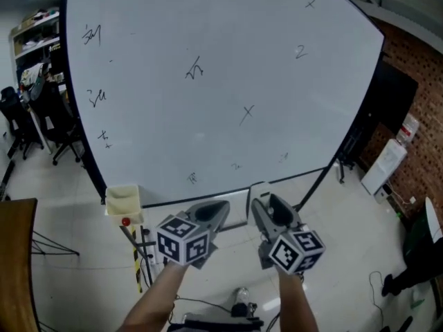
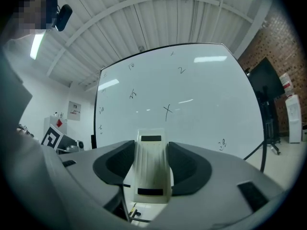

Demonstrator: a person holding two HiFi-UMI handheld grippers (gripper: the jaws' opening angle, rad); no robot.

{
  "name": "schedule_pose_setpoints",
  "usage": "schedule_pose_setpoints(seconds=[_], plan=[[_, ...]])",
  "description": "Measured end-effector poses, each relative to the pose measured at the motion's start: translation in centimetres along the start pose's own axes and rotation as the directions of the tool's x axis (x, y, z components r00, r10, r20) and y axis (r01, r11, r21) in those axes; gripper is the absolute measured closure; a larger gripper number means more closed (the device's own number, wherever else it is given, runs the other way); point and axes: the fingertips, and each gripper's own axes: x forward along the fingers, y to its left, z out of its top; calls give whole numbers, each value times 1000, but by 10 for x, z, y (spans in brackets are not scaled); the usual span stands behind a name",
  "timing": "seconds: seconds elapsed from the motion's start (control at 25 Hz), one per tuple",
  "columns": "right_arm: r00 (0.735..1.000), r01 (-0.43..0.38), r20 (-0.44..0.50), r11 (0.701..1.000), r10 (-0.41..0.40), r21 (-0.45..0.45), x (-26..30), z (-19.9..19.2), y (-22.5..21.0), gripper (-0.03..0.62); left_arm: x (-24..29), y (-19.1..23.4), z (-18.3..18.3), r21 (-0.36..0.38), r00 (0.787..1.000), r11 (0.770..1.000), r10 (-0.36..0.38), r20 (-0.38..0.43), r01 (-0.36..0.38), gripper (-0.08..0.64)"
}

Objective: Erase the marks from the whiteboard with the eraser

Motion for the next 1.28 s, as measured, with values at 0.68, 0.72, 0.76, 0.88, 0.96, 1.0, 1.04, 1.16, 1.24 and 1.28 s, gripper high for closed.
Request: schedule_pose_setpoints(seconds=[0.68,0.72,0.76,0.88,0.96,1.0,1.04,1.16,1.24,1.28], plan=[[992,-121,-26,992,120,-38,101,-24,-74,367,69,73,-9,10,978,978,209,-14,-209,557],[992,-121,-32,992,119,-40,106,-27,-75,367,69,78,-10,14,975,975,222,-20,-222,557],[992,-122,-37,992,120,-46,112,-31,-75,367,68,83,-12,19,971,972,236,-27,-235,557],[993,-113,-47,988,108,-102,135,-42,-78,367,69,95,-19,27,963,964,265,-42,-265,557],[994,-105,-45,986,100,-133,153,-51,-80,367,73,104,-25,33,959,960,281,-47,-279,557],[994,-103,-38,985,99,-139,161,-56,-81,367,75,108,-28,38,957,958,287,-49,-286,557],[995,-102,-24,985,100,-140,166,-59,-82,367,77,112,-32,44,955,956,293,-50,-291,557],[994,-90,42,986,97,-140,180,-65,-85,367,81,124,-41,61,952,952,302,-41,-300,557],[994,-75,75,988,85,-134,189,-73,-85,367,81,131,-50,67,952,951,305,-34,-303,557],[994,-63,86,989,74,-133,194,-78,-85,367,79,133,-54,70,951,950,307,-34,-304,557]])
